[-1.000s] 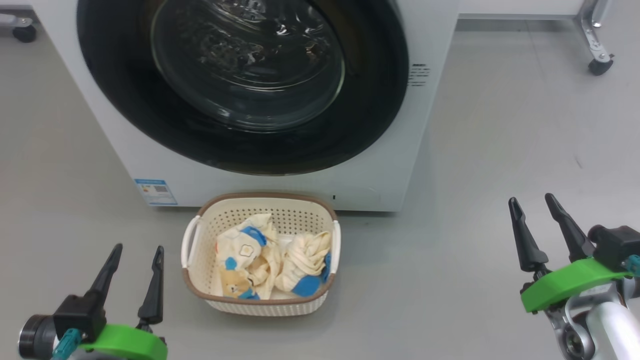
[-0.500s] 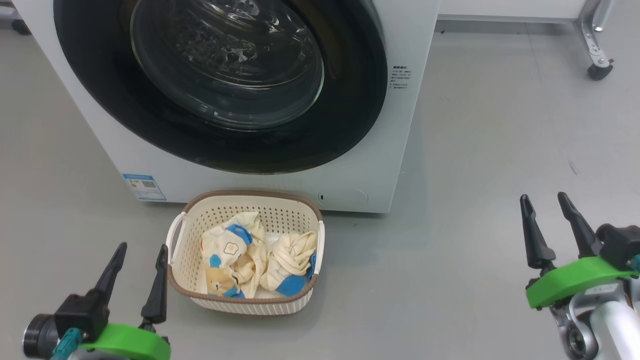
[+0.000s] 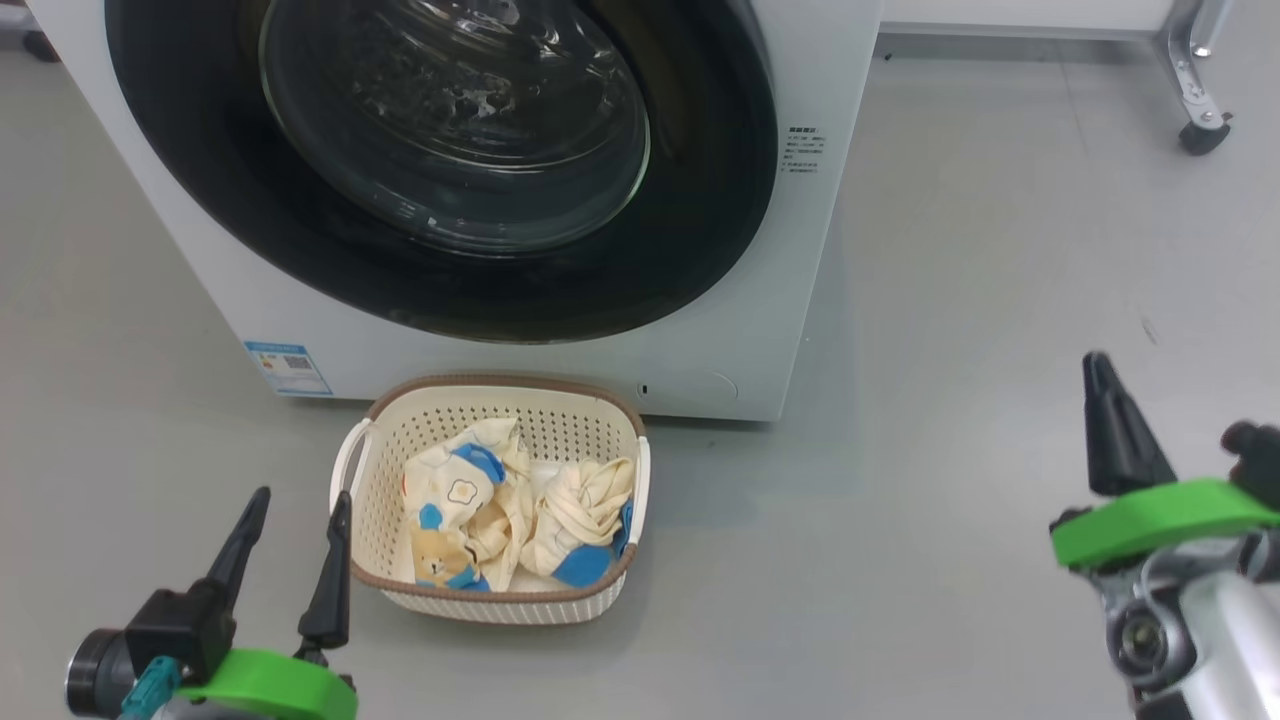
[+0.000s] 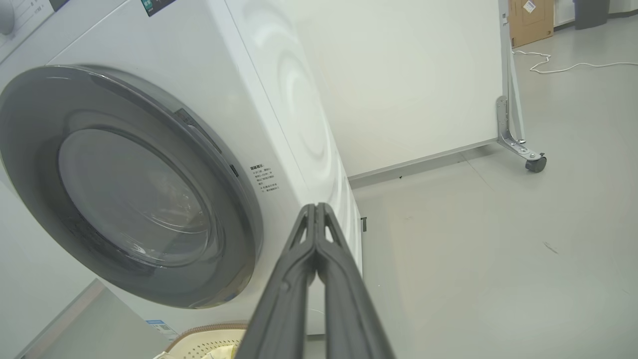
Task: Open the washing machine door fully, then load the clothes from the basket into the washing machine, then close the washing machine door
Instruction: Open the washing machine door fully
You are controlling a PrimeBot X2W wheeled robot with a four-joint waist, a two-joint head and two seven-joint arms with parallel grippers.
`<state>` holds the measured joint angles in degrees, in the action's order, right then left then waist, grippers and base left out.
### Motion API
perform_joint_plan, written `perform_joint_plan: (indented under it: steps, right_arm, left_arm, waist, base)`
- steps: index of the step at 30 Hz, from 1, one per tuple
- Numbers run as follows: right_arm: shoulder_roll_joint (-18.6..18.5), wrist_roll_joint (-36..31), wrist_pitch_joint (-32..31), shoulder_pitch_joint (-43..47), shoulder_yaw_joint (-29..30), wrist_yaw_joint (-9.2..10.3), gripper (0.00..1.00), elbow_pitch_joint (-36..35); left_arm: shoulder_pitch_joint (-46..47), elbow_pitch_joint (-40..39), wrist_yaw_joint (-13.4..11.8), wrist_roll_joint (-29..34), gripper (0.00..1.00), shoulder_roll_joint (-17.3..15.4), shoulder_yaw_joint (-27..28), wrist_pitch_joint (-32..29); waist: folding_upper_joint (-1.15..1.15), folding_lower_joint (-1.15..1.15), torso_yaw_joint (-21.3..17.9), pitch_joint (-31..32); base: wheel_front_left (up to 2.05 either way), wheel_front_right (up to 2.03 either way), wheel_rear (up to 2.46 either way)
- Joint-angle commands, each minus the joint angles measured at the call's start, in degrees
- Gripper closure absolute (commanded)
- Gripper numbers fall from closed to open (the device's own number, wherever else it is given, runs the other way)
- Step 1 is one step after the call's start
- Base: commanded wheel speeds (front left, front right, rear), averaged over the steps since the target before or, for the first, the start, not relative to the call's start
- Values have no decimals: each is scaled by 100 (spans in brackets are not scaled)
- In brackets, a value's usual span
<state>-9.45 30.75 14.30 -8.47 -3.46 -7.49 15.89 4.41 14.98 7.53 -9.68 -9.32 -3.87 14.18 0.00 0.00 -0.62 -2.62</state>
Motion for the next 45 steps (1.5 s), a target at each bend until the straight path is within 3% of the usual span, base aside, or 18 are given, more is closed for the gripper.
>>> perform_joint_plan:
  steps: [1,16,23,27,33,45]
  right_arm:
    - [-82,86,70,-405,-51,0,100,-187]
    - [-218,2040,70,-1871,261,0,100,-224]
    - [-514,2953,70,-2562,-189,0,100,-198]
    - [-740,4042,39,-2870,-662,0,100,-65]
    - [-1199,5557,-730,-3356,-927,0,100,-42]
    - [-1585,6348,-2589,-4082,-1024,0,100,263]
  left_arm:
    - [238,-163,-4,-59,0,-68,190,82]
    - [681,-208,-4,-198,0,26,-175,82]
    - [962,-219,-4,-259,0,17,-296,82]
    - [1074,-208,-4,-288,0,32,-372,82]
    - [1259,-201,-4,-322,0,46,-457,82]
    - [1535,-154,-4,-390,0,114,-728,82]
  waist:
    - [0,0,1,-22]
    - [0,0,290,-550]
    - [0,0,496,-834]
    - [0,0,613,-987]
    - [0,0,789,-1276]
    - [0,0,1059,-1732]
  base:
    - [0,0,0]
    - [0,0,0]
    - [0,0,0]
    - [0,0,0]
    - [0,0,0]
    - [0,0,0]
